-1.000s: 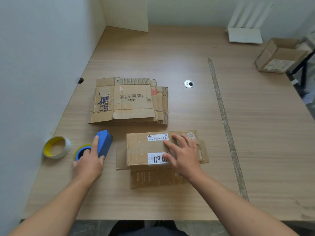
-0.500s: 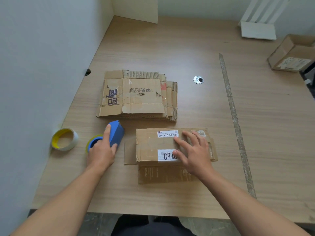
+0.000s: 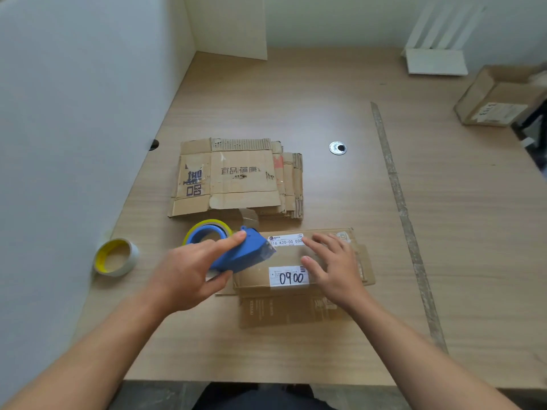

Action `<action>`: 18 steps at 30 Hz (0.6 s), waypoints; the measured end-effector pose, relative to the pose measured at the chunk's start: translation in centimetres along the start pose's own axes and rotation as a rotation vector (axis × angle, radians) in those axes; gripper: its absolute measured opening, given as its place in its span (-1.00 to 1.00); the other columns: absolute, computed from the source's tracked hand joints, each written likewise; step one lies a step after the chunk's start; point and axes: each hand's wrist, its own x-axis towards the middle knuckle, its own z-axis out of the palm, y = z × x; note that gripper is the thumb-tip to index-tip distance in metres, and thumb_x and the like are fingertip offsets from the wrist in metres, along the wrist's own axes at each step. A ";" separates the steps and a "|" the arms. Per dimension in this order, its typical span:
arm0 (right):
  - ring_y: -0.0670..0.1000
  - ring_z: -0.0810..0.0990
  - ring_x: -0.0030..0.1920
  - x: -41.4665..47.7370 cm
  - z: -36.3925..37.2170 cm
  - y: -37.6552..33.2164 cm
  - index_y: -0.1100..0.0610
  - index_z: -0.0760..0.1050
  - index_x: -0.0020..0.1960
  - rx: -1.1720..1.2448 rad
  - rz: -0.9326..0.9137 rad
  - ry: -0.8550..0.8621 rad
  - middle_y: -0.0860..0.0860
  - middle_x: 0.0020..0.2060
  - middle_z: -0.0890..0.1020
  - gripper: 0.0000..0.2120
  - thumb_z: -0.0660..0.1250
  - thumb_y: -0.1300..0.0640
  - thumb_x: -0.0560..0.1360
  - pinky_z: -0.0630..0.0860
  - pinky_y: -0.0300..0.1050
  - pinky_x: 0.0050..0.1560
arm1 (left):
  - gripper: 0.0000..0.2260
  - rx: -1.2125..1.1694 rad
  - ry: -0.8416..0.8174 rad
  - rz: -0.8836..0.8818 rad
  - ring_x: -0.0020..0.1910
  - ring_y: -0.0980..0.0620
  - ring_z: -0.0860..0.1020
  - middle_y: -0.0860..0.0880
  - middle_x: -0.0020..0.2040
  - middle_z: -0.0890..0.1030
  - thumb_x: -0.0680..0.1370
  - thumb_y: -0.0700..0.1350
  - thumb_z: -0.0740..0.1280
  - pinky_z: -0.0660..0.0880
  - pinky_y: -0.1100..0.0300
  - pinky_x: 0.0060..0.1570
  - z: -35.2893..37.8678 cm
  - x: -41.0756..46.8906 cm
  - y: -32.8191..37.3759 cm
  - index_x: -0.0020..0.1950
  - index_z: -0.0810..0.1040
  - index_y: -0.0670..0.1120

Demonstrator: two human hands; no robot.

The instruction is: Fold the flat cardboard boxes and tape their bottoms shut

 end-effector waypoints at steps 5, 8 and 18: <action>-0.16 0.16 0.50 -0.4 -2.3 0.3 -0.23 0.44 0.37 0.368 0.055 -0.093 -0.35 0.31 0.41 -0.64 0.17 -0.20 0.59 0.09 0.04 0.53 | -0.33 -0.030 -0.180 0.192 -0.15 -0.04 0.62 0.13 0.05 0.63 0.46 0.15 0.24 0.57 0.11 -0.26 1.3 2.2 2.0 0.50 0.02 0.45; -0.21 0.09 0.51 -0.6 -3.1 0.4 -0.19 0.44 0.40 0.463 0.059 -0.174 -0.38 0.31 0.37 -0.66 0.24 -0.11 0.63 0.06 -0.01 0.53 | -0.35 -0.029 -0.271 0.266 -0.07 0.00 0.62 0.16 0.13 0.61 0.47 0.19 0.20 0.58 0.11 -0.17 1.6 3.5 3.0 0.48 -0.04 0.49; -0.15 -0.13 0.58 -0.1 -4.4 0.6 -0.22 0.50 0.33 0.621 0.056 -0.322 -0.27 0.49 0.31 -0.62 0.27 -0.23 0.54 -0.05 0.18 0.53 | -0.33 0.079 -0.347 0.469 -0.20 0.13 0.56 0.21 0.00 0.59 0.48 0.19 0.24 0.52 0.23 -0.30 0.9 6.0 4.9 0.54 0.04 0.37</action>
